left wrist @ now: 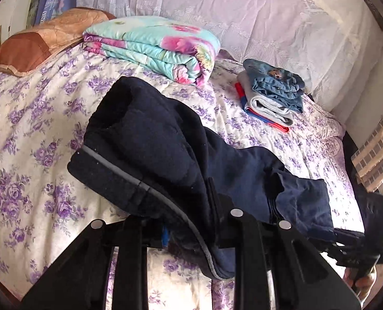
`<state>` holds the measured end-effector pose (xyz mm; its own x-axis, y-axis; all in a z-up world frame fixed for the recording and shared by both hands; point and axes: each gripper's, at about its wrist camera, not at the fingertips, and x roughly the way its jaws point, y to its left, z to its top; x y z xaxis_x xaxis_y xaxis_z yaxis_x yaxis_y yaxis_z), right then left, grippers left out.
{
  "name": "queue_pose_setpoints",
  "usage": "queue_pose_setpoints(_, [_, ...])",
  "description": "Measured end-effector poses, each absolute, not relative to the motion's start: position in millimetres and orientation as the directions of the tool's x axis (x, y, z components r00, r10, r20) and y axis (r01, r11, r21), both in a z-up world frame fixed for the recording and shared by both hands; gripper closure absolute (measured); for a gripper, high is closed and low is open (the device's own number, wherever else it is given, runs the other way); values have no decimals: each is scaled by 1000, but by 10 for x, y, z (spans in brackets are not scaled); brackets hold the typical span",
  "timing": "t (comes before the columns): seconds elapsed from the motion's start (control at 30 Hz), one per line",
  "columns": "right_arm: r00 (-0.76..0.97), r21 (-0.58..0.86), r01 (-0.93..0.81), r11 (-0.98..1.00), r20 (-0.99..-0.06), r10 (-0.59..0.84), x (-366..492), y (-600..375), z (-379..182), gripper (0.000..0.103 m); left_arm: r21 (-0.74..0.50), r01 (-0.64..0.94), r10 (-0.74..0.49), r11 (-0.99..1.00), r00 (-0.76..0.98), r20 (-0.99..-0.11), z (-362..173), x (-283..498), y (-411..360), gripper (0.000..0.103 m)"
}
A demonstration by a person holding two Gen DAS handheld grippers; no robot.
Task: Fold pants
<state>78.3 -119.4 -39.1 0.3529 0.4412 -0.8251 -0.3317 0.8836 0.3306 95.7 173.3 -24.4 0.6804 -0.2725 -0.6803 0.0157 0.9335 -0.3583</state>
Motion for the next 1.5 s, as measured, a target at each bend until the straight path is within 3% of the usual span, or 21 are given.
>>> queue_pose_setpoints(0.2, [224,349,-372,860,-865,448,1474,-660,-430,57,-354,6,-271,935,657,-704,-249,1025,1762,82])
queue_pose_setpoints(0.37, [128,302,-359,883,-921,367,1911,-301,-692,56,-391,-1,-299,920,644,-705,-339,1052,1864,82])
queue_pose_setpoints(0.6, [153,224,-415,882,-938,311,1986,-56,-871,55,-402,-4,-311,916,628,-714,-433,1103,1911,82])
queue_pose_setpoints(0.7, [129,266,-383,885,-933,336,1996,-151,-754,55,-408,0,-317,913,631,-708,-399,1114,1914,82])
queue_pose_setpoints(0.9, [386,319,-338,886,-811,439,1500,-1014,69,52,-316,70,-280,946,668,-690,-62,1095,1627,83])
queue_pose_setpoints(1.07, [594,331,-140,933,-726,346,767,-2083,238,51,-147,171,-225,974,710,-667,315,1041,988,85])
queue_pose_setpoints(1.23, [695,431,38,902,-660,286,23,-2959,49,51,2,383,-282,924,682,-675,494,976,-133,86])
queue_pose_setpoints(1.4, [733,476,155,866,-643,222,-447,-3441,-178,51,22,593,-354,805,509,-784,48,1018,-1340,88])
queue_pose_setpoints(1.5, [736,484,204,851,-649,192,-590,-3622,-300,51,103,655,-275,749,448,-850,-475,951,-1885,87])
